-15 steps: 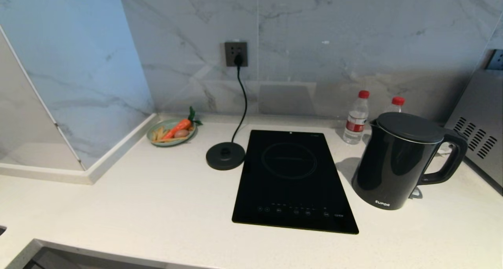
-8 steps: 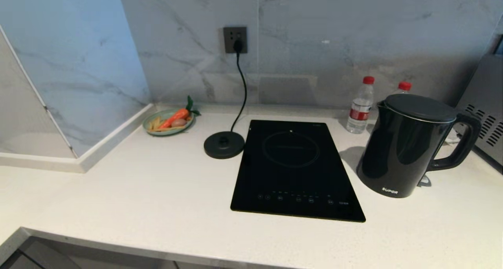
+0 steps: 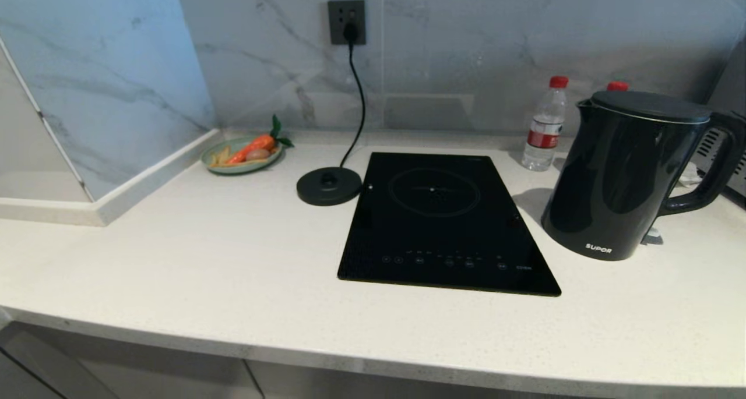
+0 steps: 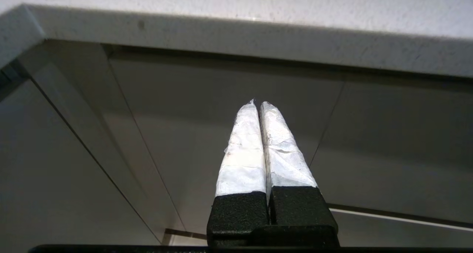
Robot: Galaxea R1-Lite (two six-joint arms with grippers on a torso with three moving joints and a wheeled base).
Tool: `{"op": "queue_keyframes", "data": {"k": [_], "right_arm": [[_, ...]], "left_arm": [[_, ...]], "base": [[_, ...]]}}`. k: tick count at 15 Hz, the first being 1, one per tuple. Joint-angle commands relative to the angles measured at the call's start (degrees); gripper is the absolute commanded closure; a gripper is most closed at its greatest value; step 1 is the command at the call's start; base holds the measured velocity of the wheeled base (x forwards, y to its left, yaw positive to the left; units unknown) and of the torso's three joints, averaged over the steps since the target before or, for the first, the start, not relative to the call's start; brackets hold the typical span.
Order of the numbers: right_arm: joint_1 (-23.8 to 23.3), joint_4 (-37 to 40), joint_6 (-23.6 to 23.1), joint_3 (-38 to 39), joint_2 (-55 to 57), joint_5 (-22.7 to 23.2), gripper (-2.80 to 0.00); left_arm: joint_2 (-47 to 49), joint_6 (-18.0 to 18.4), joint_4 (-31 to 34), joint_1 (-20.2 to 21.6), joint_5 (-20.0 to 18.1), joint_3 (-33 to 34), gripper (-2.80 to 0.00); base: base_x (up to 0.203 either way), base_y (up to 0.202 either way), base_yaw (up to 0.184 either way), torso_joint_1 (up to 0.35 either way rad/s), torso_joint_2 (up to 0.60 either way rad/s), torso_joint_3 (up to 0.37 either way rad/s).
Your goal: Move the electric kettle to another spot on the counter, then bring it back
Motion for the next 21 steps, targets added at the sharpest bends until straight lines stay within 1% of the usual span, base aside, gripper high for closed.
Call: {"op": "queue_keyframes", "data": {"k": [1, 5, 7, 21], "right_arm": [[0.00, 0.00, -0.02, 0.00, 0.00, 0.04, 0.00], [0.00, 0.00, -0.10, 0.00, -0.09, 0.04, 0.00], [0.00, 0.00, -0.19, 0.00, -0.09, 0.04, 0.00], [0.00, -0.53, -0.28, 0.00, -0.09, 0.04, 0.00]], "left_arm": [[-0.02, -0.01, 0.03, 0.01, 0.03, -0.02, 0.00], [0.04, -0.01, 0.03, 0.01, 0.03, -0.02, 0.00], [-0.02, -0.01, 0.03, 0.01, 0.03, -0.02, 0.00], [0.06, -0.19, 0.03, 0.01, 0.03, -0.02, 0.00]], "base": [[0.000, 0.000, 0.000, -0.114, 0.49, 0.383], [0.000, 0.000, 0.000, -0.086, 0.47, 0.372], [0.000, 0.000, 0.000, -0.029, 0.18, 0.153], [0.000, 0.000, 0.000, -0.001, 0.01, 0.009]]}}
